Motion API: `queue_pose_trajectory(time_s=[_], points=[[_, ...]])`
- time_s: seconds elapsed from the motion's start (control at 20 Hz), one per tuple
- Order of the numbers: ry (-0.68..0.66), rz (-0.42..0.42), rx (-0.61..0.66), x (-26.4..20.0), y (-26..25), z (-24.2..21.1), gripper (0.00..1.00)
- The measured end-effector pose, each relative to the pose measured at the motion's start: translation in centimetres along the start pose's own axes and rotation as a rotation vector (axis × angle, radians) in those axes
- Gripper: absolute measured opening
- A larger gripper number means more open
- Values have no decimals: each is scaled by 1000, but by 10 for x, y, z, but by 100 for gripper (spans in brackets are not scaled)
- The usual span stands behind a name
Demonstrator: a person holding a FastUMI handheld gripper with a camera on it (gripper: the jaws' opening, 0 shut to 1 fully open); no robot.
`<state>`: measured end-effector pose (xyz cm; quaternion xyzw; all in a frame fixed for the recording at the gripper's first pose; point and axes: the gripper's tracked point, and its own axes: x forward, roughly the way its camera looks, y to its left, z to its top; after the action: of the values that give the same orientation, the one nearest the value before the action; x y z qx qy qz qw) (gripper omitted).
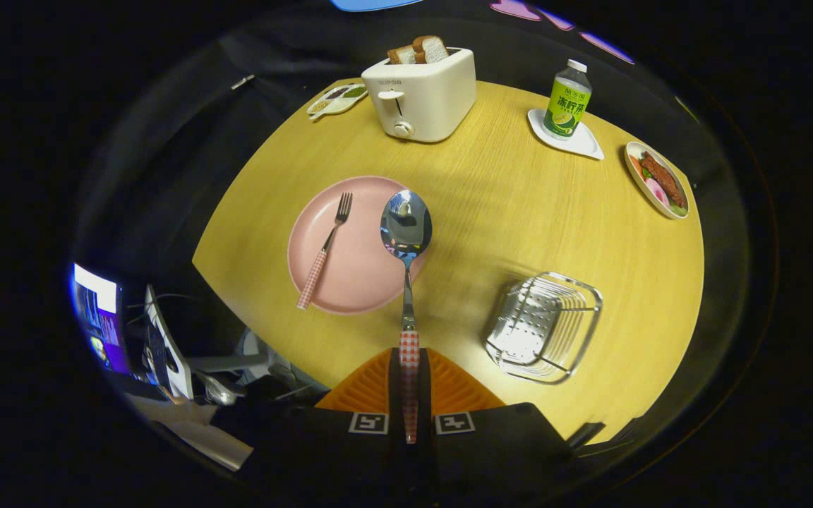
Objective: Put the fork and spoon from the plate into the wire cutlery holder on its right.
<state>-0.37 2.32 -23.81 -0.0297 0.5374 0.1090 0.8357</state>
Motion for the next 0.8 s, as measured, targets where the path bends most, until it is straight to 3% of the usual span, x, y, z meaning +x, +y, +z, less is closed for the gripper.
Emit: queue_pose_trajectory(time_s=[0.4, 0.8], points=[[265, -66, -172, -54, -84, -45, 10], [538, -63, -253, -46, -123, -57, 9]])
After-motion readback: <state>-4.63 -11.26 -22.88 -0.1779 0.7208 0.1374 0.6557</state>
